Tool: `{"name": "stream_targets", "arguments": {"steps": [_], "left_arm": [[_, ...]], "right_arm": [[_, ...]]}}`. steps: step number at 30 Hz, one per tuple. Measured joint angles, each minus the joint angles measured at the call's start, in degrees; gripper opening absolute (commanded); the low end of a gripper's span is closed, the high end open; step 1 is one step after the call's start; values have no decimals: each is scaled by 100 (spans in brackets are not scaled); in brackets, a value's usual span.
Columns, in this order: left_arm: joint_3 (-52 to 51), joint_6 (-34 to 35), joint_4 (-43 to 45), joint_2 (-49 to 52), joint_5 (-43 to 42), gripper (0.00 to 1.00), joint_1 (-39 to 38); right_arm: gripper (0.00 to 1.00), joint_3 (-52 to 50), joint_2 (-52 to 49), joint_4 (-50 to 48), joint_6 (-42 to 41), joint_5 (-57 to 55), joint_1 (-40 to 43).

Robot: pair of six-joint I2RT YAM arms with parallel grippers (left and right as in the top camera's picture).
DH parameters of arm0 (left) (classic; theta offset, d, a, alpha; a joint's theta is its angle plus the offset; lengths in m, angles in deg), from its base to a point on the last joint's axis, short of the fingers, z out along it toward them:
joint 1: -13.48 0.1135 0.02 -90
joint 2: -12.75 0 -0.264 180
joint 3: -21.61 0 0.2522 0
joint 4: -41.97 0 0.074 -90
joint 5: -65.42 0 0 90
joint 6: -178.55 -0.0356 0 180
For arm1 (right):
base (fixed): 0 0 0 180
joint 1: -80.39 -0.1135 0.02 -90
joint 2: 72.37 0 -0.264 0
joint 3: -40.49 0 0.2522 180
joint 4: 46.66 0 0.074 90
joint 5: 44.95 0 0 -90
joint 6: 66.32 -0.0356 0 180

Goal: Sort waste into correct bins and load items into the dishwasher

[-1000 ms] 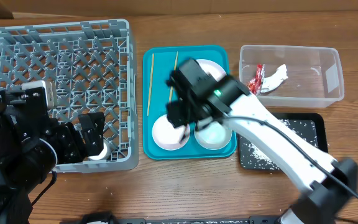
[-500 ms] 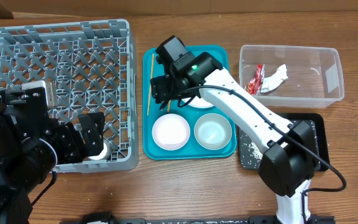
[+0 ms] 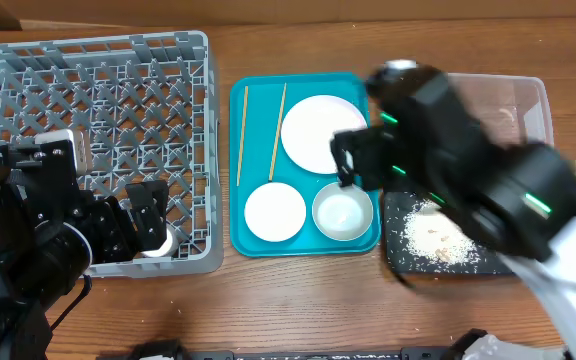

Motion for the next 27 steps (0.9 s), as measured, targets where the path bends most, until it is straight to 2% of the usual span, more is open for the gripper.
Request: {"name": "stream_targets", "arguments": {"steps": [6, 18, 22, 27], "left_arm": [[2, 0, 2, 0, 0, 100, 0], [2, 0, 0, 0, 0, 100, 0], [2, -2, 0, 0, 0, 100, 0], [0, -2, 2, 0, 0, 100, 0]], "right_arm": [[100, 35, 789, 372, -2, -153, 0], [100, 2, 999, 1541, -116, -223, 4], [100, -138, 1508, 1038, -39, -420, 348], [100, -1016, 2658, -341, 699, -170, 1821]]}}
